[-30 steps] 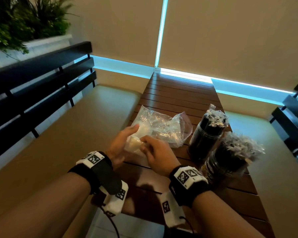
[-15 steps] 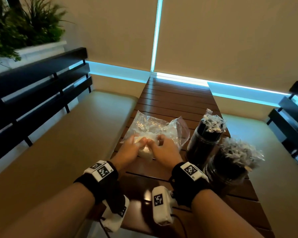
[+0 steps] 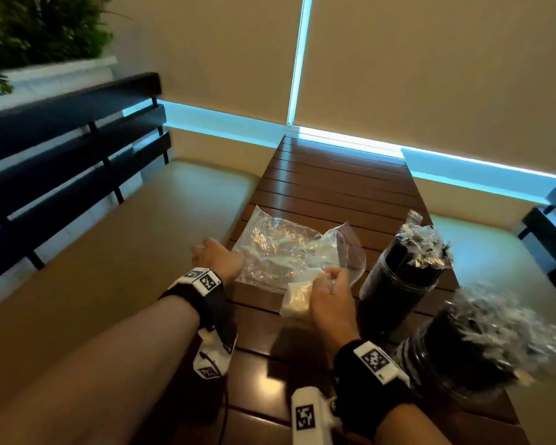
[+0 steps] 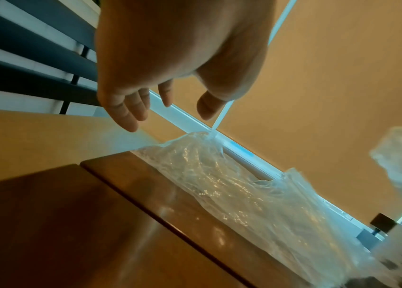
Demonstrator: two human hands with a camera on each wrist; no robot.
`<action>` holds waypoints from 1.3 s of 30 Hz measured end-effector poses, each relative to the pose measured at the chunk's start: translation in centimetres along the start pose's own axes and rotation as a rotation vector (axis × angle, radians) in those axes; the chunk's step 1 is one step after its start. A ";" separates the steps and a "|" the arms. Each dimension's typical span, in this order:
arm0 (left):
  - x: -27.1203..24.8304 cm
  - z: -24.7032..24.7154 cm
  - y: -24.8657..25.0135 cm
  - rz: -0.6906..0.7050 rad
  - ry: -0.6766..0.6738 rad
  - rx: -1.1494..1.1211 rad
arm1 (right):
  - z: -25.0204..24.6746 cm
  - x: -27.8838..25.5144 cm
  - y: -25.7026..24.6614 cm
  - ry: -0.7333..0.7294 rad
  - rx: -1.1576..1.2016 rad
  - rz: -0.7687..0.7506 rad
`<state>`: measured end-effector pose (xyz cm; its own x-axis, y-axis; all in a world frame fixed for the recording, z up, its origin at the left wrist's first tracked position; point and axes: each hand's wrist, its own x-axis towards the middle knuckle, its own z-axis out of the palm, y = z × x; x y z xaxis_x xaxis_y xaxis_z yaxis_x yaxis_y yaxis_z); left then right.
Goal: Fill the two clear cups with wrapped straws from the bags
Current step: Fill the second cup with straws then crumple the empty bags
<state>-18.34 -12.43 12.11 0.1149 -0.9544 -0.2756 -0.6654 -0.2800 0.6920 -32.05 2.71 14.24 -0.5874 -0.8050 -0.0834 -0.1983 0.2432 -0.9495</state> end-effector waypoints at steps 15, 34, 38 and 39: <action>3.5 4.3 -0.6 0.010 -0.171 0.038 | 1.2 2.9 -0.6 0.093 -0.371 -0.143; -5.1 -7.3 0.8 1.011 0.403 0.711 | -1.4 1.3 -6.0 -0.008 -1.097 -0.719; -7.8 -4.1 -4.7 0.916 -0.025 0.847 | -0.5 -0.6 -0.7 -0.307 -1.318 -0.575; -8.5 -3.3 -6.4 0.908 -0.139 0.850 | -0.2 -1.3 0.5 -0.361 -1.336 -0.554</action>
<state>-12.62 -2.91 12.26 -0.6784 -0.7341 -0.0289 -0.7347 0.6776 0.0344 -31.57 3.96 13.95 -0.0174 -0.9973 -0.0714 -0.9975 0.0124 0.0703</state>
